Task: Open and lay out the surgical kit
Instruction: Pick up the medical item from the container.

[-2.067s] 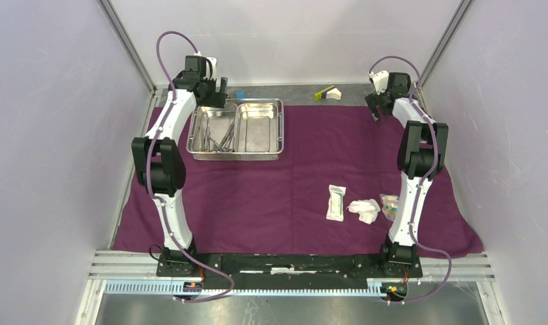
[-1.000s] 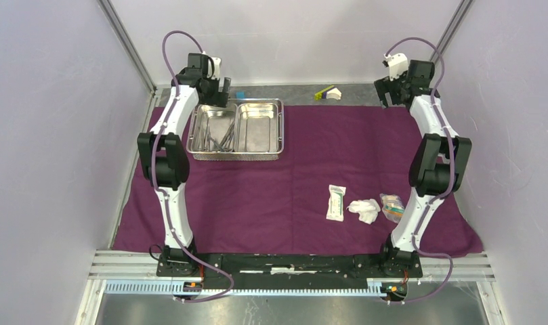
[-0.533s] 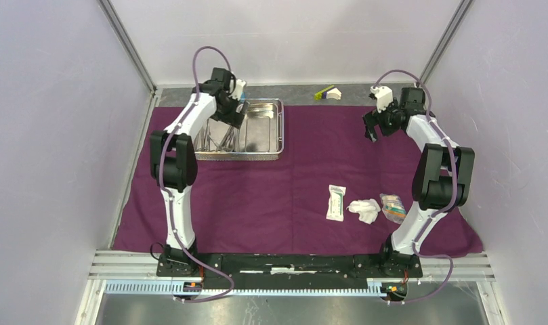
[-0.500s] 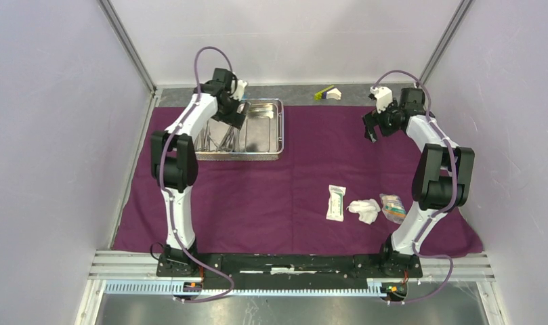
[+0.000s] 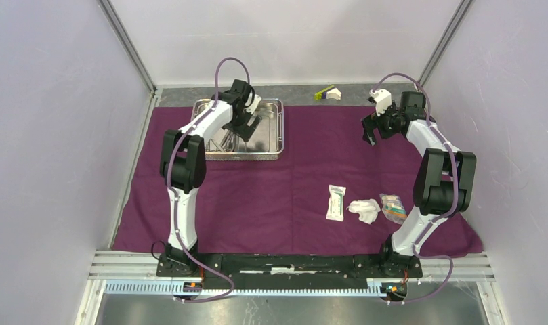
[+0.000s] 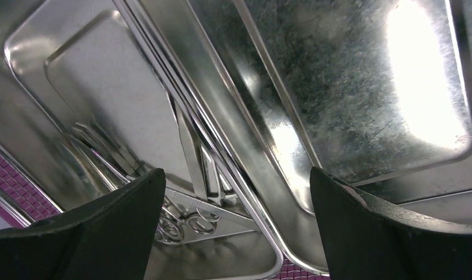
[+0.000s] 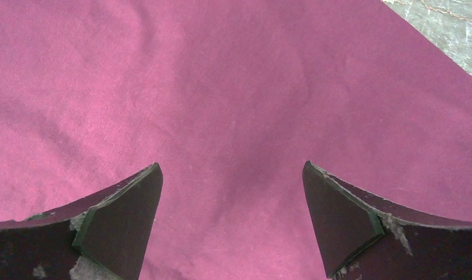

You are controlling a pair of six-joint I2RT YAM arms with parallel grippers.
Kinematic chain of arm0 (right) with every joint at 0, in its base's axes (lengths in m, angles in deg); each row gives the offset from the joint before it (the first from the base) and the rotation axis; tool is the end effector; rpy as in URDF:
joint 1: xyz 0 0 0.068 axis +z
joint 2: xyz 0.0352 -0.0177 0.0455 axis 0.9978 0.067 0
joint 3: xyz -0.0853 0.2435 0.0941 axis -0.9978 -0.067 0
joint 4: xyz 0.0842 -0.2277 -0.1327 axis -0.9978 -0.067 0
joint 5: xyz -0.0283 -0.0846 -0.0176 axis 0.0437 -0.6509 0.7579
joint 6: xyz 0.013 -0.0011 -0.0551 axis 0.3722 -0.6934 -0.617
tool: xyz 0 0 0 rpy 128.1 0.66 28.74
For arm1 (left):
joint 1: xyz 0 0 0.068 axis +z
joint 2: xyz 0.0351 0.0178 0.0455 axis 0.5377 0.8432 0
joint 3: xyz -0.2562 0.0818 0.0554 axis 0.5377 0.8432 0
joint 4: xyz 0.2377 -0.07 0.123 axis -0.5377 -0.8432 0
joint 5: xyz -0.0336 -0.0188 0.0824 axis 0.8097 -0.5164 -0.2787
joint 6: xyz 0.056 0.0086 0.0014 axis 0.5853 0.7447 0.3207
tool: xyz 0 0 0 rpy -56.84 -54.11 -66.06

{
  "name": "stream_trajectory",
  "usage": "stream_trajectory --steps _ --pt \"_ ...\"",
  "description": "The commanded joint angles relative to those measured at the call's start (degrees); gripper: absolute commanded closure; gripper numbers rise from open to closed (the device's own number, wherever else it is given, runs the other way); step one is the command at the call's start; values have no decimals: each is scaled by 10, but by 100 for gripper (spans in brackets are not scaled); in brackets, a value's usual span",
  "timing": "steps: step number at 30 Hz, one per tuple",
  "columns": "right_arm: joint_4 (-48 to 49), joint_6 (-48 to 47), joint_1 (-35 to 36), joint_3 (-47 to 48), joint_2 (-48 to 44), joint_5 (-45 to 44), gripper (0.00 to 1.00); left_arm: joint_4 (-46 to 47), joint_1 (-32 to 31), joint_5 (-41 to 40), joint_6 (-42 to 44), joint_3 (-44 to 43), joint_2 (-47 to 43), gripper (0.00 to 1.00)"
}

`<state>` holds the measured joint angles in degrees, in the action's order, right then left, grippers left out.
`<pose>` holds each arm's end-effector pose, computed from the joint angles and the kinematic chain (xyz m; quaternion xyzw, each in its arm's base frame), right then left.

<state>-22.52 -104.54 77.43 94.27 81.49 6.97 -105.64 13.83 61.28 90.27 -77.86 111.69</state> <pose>0.4005 -0.0439 0.2109 -0.2516 0.8851 0.0866 0.3818 0.4571 -0.1480 0.2011 0.2610 0.9389 0.0705 0.2130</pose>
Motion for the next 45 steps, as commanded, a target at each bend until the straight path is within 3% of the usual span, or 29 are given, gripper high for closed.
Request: stream_trajectory --steps 1,10,17,22,38,45 --pt "18 -8 1 -7 -21 20 3 15 8 -21 11 15 -26 2" --pt "18 -10 1 -7 -24 28 3 19 61 89 -2 56 -95 16" --pt "17 -7 1 -6 -20 32 3 3 98 150 -4 20 -76 25" --pt "15 -7 1 -8 -20 29 3 -6 125 203 -10 -1 -65 26" --pt "14 -8 2 -1 -25 37 3 -33 140 95 -8 -18 -40 33" --pt "-27 -39 2 51 -13 44 3 -57 147 103 -13 -40 -16 34"
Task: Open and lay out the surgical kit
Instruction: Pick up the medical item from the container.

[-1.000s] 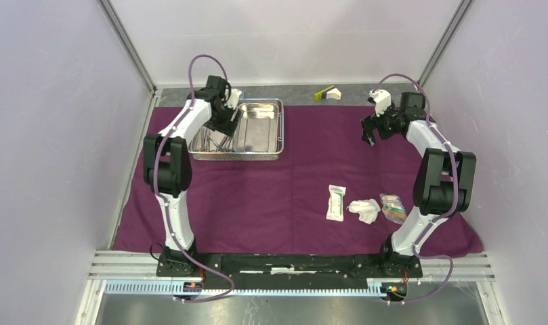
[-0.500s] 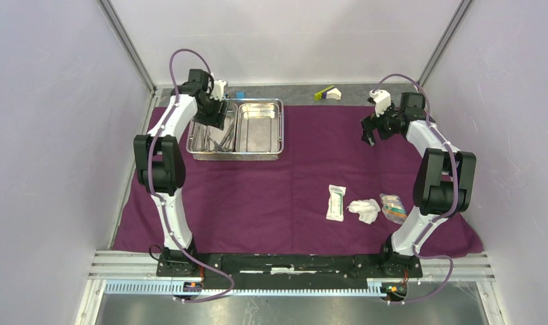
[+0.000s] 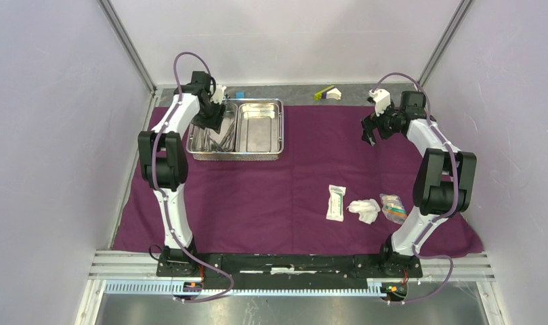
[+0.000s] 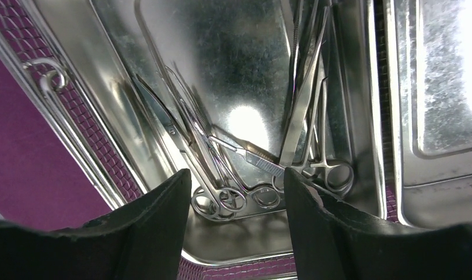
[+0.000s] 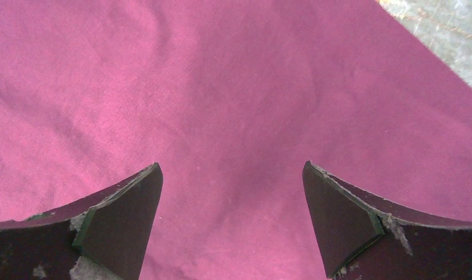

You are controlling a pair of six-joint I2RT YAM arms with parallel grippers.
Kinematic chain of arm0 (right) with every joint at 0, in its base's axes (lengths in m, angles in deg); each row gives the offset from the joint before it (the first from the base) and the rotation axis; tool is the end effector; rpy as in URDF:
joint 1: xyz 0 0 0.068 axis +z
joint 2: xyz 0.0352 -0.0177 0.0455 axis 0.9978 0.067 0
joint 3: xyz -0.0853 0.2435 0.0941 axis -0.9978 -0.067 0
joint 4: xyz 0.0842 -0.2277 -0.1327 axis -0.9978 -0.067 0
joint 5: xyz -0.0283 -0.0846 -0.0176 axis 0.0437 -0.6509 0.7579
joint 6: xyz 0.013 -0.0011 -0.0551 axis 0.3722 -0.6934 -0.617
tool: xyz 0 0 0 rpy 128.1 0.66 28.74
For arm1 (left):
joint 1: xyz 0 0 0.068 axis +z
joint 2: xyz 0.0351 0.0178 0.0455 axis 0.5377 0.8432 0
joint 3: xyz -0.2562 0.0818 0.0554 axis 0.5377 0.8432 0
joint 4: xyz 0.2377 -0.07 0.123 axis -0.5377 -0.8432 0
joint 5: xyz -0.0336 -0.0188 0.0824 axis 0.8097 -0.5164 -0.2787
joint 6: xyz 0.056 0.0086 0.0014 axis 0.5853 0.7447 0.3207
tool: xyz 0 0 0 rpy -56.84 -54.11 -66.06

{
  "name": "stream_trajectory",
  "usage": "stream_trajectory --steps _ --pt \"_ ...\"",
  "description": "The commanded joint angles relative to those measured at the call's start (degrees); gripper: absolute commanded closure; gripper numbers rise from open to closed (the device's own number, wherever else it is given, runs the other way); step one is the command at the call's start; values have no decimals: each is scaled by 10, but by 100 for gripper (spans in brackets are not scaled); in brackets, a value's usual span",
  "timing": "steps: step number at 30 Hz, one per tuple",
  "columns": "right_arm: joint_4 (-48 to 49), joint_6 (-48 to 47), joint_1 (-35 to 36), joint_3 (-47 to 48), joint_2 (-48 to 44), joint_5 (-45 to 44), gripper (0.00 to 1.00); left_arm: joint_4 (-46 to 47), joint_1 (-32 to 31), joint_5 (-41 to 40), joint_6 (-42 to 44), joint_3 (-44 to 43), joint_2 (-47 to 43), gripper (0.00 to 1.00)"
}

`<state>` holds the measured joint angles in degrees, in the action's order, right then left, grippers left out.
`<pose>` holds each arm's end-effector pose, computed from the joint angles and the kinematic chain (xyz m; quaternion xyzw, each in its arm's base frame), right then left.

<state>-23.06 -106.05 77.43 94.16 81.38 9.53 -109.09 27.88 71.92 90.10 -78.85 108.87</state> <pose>0.3989 -0.0421 0.2110 -0.2686 0.8771 0.1032 0.3845 0.4700 -0.0392 0.2257 0.1625 0.9632 0.0057 0.2142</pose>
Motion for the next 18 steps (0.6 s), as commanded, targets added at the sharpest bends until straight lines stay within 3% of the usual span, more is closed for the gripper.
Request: stream_trajectory --steps 1,10,18 --pt "-31 -27 2 65 -4 21 3 -25 7 1 -10 -34 15 34" --pt "-49 -1 12 108 34 34 3 -36 8 6 -22 -59 26 33" --pt "-54 0 22 70 1 32 3 -44 11 14 -50 -51 21 35"
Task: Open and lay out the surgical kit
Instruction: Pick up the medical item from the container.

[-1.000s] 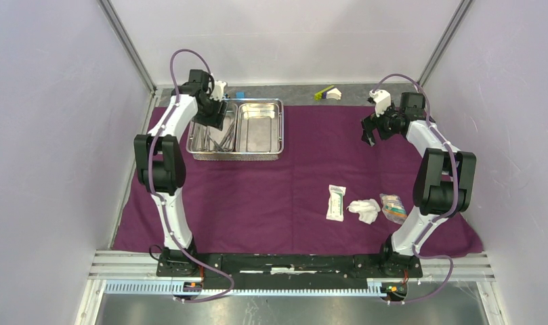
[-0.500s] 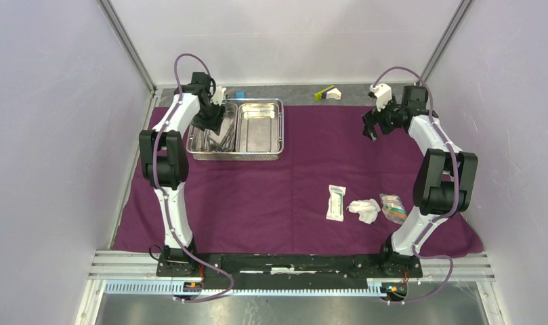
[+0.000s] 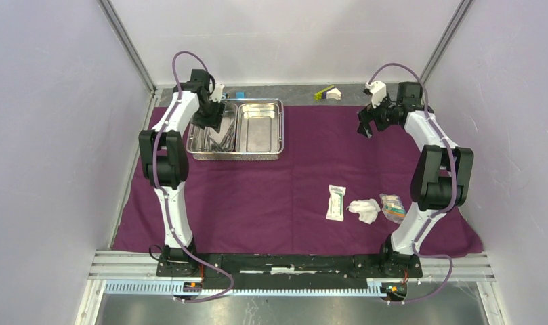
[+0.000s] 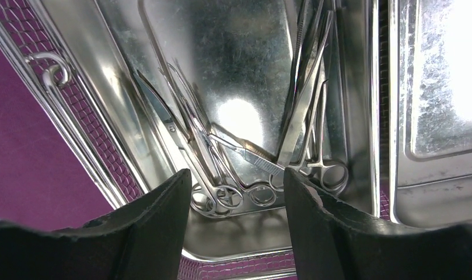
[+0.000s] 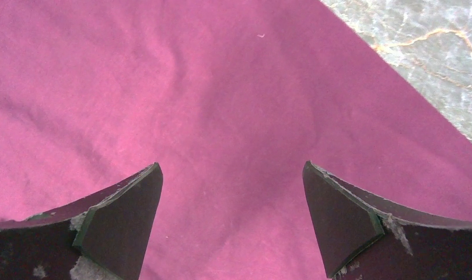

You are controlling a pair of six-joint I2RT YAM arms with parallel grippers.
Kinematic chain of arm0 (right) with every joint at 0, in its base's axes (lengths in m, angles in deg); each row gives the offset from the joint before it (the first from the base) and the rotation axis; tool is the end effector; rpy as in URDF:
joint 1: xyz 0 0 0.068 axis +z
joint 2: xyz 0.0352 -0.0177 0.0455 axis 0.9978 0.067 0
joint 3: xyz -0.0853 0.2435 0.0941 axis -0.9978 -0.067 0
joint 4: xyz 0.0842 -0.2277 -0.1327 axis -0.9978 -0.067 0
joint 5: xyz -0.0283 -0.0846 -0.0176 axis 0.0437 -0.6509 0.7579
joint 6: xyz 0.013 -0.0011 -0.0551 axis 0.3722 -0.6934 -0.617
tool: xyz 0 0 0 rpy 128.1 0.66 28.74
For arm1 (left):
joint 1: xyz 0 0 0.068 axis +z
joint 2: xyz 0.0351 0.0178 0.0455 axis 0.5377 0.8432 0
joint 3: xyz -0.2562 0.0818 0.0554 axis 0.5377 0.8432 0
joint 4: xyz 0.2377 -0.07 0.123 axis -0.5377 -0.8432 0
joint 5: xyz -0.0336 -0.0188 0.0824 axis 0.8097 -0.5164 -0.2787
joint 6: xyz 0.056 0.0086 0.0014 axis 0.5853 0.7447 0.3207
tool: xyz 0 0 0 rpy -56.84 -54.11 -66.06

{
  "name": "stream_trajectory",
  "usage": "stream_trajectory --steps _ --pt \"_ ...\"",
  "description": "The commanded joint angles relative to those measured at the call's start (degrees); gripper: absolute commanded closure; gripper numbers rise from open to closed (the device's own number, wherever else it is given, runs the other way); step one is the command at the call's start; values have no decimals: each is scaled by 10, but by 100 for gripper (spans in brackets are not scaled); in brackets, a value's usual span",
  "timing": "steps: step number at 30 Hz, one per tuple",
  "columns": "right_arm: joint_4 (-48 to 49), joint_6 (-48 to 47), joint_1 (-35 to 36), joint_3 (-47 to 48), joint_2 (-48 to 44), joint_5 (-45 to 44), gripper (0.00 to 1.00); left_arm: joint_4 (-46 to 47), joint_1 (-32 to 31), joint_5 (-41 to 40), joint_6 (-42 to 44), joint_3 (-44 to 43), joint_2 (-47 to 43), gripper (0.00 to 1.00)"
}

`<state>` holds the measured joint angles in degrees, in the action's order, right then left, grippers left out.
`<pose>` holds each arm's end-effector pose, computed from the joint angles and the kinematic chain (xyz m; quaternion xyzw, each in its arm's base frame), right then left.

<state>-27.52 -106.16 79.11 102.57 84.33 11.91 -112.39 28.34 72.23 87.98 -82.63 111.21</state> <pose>0.4205 -0.0315 0.2344 -0.2892 0.8632 0.1234 0.3950 0.4764 -0.0361 0.2252 0.1415 0.9698 -0.0012 0.1986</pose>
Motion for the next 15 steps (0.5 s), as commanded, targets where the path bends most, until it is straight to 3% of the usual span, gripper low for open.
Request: stream_trajectory --steps 1,15 --pt "-9 1 5 -16 -33 3 3 -9 7 14 -31 -9 -6 35" --pt "-18 4 11 -24 -70 13 3 16 8 8 -31 28 -52 32"
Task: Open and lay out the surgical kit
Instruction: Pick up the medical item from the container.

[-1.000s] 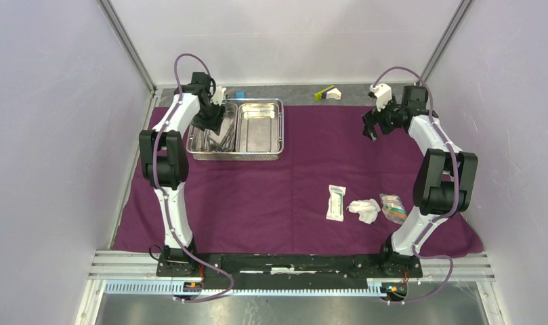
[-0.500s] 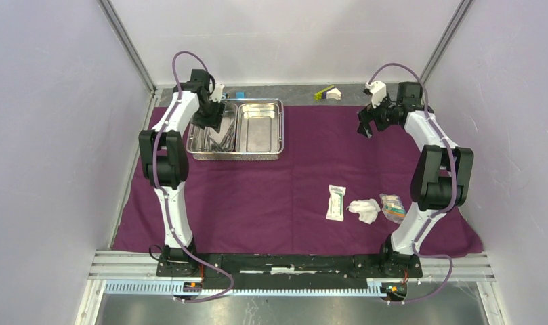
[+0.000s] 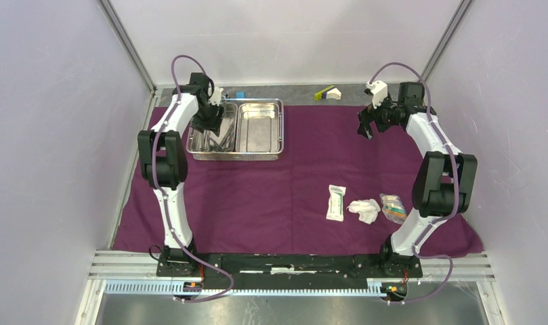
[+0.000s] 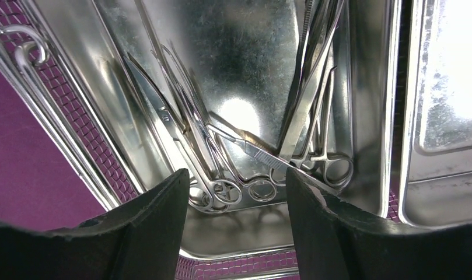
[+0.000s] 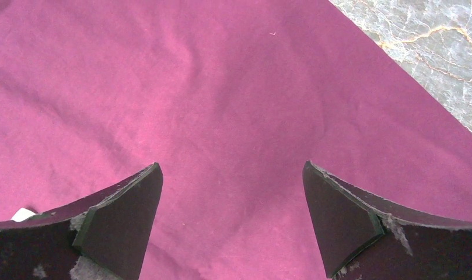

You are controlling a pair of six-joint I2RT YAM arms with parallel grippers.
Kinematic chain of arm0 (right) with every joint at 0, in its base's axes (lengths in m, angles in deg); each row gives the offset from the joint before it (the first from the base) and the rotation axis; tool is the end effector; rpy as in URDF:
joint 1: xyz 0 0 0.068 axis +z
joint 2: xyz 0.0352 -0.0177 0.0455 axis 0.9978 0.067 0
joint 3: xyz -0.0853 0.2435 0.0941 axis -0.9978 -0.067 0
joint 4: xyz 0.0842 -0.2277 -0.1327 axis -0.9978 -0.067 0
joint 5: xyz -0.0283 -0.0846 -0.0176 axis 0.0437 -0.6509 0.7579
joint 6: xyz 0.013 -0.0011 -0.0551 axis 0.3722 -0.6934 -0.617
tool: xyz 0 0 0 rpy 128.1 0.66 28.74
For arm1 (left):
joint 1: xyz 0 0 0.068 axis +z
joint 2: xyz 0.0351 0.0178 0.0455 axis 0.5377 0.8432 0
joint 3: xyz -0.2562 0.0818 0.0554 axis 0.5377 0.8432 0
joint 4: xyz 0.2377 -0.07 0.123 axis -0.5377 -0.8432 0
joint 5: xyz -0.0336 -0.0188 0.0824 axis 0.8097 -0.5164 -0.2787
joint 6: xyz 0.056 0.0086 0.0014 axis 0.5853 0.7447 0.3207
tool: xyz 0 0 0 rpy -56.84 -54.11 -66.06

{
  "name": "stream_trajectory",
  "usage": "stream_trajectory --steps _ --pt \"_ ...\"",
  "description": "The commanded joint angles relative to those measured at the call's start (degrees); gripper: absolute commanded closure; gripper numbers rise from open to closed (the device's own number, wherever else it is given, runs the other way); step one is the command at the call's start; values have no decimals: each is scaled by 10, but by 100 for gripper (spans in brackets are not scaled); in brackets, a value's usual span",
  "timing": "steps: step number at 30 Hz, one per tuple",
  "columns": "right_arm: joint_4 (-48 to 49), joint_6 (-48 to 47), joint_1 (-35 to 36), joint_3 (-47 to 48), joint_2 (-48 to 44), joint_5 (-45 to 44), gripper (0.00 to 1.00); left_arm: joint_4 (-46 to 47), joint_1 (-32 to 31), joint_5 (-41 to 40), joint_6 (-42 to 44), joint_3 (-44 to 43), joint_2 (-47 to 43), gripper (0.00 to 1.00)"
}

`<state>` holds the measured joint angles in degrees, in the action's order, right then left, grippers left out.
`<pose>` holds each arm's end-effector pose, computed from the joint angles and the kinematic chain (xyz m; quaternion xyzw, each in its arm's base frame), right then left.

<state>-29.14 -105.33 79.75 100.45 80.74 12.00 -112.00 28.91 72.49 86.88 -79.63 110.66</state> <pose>0.4057 -0.0251 0.2448 -0.2878 0.8639 0.1297 0.3925 0.4703 -0.0311 0.2136 0.1280 0.9751 -0.0055 0.1811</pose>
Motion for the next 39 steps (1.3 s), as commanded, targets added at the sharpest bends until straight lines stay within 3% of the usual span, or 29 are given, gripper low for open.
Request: stream_trajectory --steps 1,9,13,22,30,39 --pt "-1 -8 5 -7 -39 10 3 12 2 5 -20 -2 -51 32" --pt "2 -45 9 -3 -44 -40 3 51 2 12 -9 54 -78 30" --pt "6 -64 8 -18 -48 -108 3 74 2 16 5 97 -104 30" --pt "25 -91 6 -100 -84 -158 3 11 1 62 -1 67 -99 31" --pt "20 -64 7 -67 -95 -189 3 3 -13 21 -9 83 -116 30" --pt "-19 -111 30 -13 -81 -256 3 16 -18 -18 -22 73 -87 33"
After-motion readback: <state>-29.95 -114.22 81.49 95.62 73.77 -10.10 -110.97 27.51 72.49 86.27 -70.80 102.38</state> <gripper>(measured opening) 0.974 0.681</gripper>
